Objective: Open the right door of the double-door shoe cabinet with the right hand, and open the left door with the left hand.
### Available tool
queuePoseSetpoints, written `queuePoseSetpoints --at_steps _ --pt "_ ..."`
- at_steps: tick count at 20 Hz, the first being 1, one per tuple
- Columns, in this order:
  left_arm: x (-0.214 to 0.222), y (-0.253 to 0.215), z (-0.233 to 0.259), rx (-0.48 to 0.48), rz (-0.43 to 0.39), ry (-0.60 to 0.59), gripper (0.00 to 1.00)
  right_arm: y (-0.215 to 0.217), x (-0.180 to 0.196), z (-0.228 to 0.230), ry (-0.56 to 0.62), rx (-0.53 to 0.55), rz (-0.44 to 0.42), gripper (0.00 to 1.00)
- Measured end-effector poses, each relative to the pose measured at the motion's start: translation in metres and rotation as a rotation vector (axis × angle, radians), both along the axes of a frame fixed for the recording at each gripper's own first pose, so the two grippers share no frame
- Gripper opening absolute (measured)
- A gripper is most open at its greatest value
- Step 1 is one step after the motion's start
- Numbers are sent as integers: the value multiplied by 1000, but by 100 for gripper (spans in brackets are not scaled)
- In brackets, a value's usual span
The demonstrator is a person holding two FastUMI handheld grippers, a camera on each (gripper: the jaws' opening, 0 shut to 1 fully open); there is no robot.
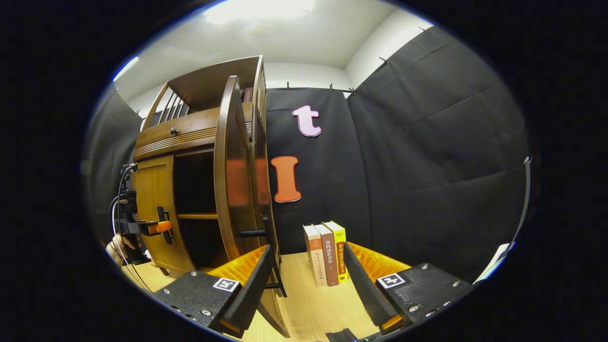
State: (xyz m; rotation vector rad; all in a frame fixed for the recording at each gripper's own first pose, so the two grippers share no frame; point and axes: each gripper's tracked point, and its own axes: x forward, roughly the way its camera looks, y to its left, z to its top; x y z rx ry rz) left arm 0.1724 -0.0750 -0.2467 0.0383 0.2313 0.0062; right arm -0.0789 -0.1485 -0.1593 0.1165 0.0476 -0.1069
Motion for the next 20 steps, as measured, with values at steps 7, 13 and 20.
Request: queuePoseSetpoints --at_steps 7,13,20 --pt "-5 1 -2 -11 -6 31 34 3 -10 0 4 10 -1 97" --pt "-33 2 7 -63 -50 19 29 6 -21 4 1 2 -6 96" --pt "-75 8 17 -57 -111 25 29 12 -33 8 3 -2 -9 90"
